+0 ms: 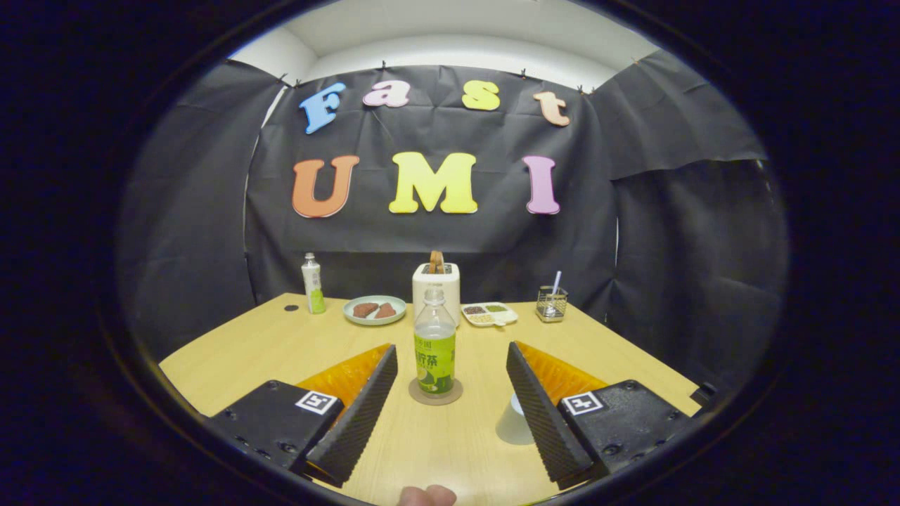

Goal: Take the bottle from table, then pour the juice into the cup, finally place the bottle on the coaster

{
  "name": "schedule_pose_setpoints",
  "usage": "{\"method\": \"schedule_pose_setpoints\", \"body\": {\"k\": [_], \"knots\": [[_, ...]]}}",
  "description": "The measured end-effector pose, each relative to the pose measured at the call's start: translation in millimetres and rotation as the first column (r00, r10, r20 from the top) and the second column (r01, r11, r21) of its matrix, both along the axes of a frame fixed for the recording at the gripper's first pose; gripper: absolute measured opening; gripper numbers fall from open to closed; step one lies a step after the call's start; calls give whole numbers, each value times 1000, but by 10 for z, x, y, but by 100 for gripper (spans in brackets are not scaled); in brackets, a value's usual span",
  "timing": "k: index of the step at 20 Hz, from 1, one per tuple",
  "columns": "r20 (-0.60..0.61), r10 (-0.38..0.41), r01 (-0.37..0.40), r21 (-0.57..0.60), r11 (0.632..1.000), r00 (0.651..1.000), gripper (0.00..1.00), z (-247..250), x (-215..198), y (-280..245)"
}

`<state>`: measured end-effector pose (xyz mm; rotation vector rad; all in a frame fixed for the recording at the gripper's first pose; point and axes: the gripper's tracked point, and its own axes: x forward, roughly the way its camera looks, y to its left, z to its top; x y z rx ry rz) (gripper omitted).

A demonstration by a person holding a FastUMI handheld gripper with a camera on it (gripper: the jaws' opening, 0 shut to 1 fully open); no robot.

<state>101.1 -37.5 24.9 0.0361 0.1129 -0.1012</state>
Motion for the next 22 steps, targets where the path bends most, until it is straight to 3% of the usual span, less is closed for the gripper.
{"method": "schedule_pose_setpoints", "body": {"k": [11, 22], "knots": [[52, 23, -19, -62, 998, 998, 100, -38, -585, 144], [74, 71, -69, -24, 997, 995, 100, -123, -598, 216]]}}
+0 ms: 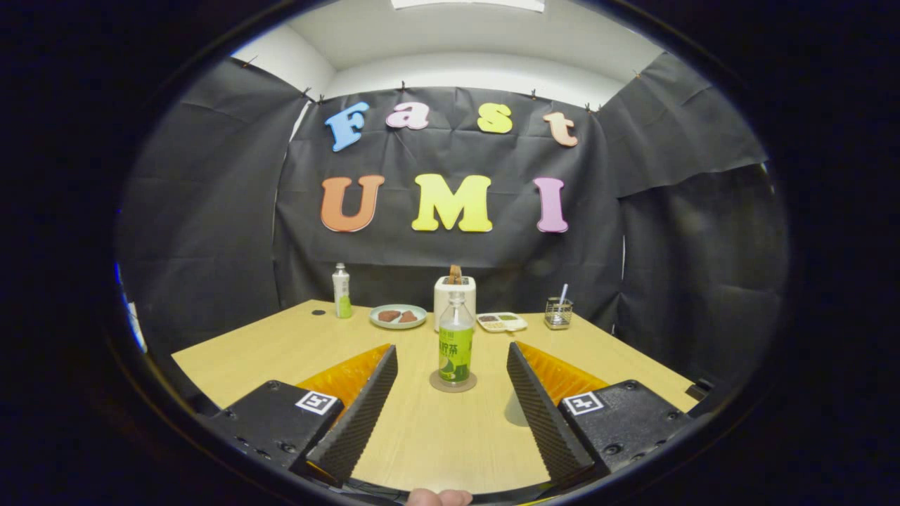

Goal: Take the bottle from table, then pour the juice into the cup, finally place the bottle on the coaster

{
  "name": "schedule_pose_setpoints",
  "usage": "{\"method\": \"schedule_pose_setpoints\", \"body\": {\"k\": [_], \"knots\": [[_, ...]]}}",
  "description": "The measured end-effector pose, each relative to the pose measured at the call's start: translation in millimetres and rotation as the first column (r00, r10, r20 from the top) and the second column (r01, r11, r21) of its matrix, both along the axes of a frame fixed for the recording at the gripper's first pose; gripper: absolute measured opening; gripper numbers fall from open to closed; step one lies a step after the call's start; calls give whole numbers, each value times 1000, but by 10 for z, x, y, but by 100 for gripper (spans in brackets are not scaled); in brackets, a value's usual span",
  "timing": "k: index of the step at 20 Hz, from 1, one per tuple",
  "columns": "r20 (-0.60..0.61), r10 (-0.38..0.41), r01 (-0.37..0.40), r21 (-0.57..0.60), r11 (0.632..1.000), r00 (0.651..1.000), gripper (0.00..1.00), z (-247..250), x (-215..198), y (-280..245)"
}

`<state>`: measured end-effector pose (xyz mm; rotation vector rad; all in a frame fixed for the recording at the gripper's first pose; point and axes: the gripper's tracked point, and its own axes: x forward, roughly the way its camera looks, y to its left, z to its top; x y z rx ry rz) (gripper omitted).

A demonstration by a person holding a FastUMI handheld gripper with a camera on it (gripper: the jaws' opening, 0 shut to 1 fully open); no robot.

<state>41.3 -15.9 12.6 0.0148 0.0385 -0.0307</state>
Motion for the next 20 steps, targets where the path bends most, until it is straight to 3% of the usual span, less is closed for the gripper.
{"method": "schedule_pose_setpoints", "body": {"k": [6, 20], "knots": [[25, 30, -31, 33, 999, 999, 100, 37, 35, 7], [11, 24, -25, 38, 999, 1000, 100, 37, 10, -15]]}}
